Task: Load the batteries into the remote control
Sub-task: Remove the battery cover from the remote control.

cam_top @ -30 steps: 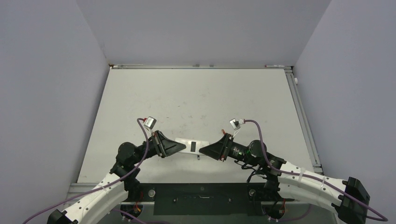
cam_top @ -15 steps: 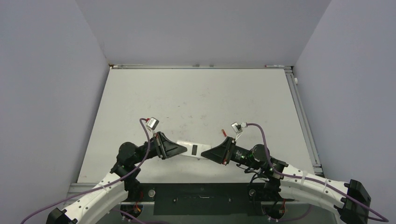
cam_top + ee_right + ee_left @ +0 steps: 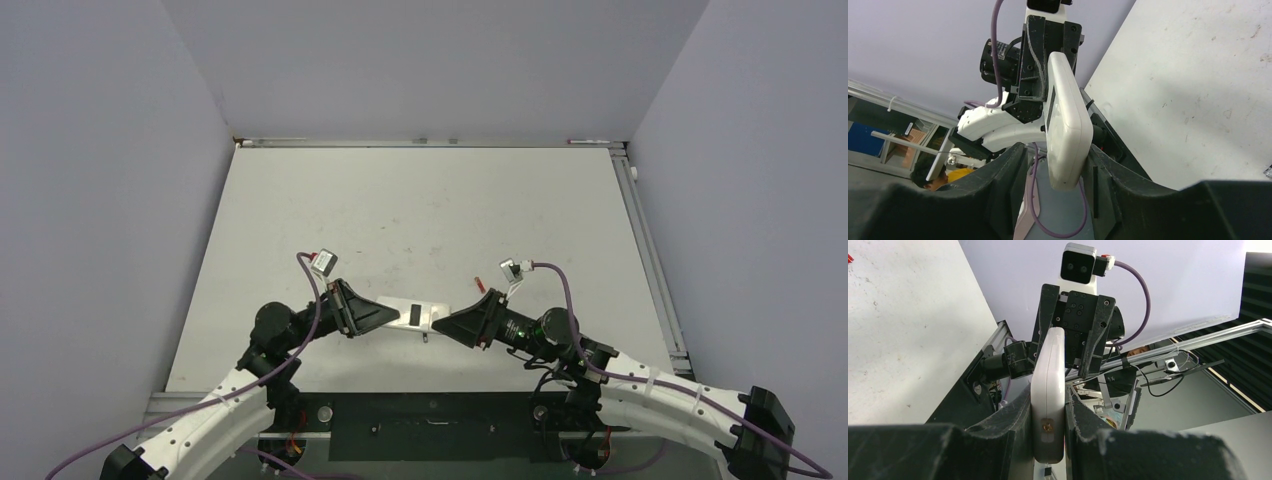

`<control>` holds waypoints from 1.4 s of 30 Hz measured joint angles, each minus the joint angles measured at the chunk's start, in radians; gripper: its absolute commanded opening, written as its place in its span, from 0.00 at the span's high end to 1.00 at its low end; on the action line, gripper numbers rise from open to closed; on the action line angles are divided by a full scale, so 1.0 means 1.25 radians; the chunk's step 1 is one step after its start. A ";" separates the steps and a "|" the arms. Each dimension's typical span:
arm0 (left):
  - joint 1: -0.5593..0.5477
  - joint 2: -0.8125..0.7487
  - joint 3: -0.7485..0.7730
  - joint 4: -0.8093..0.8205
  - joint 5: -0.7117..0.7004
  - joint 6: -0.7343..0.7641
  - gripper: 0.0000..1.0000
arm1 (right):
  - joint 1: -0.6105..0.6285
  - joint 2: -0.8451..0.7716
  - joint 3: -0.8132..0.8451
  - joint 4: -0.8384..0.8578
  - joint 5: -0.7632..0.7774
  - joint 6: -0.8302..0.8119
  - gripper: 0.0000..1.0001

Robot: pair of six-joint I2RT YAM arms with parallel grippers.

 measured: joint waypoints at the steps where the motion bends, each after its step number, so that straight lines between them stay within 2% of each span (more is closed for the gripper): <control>1: 0.001 0.001 0.000 0.000 -0.001 0.000 1.00 | 0.000 0.003 0.002 -0.001 0.003 -0.001 0.57; 26: 0.010 0.011 0.002 -0.018 -0.007 0.033 1.00 | 0.005 0.054 0.040 -0.047 0.079 -0.018 0.59; 34: 0.010 0.012 0.003 -0.018 -0.001 0.034 1.00 | 0.005 0.057 0.040 -0.049 0.090 -0.018 0.69; 39: 0.010 0.012 0.005 -0.016 -0.001 0.037 1.00 | 0.005 0.057 0.040 -0.051 0.097 -0.011 0.90; 42: 0.012 0.011 0.007 -0.010 0.002 0.039 1.00 | 0.005 0.055 0.040 -0.044 0.097 -0.005 0.92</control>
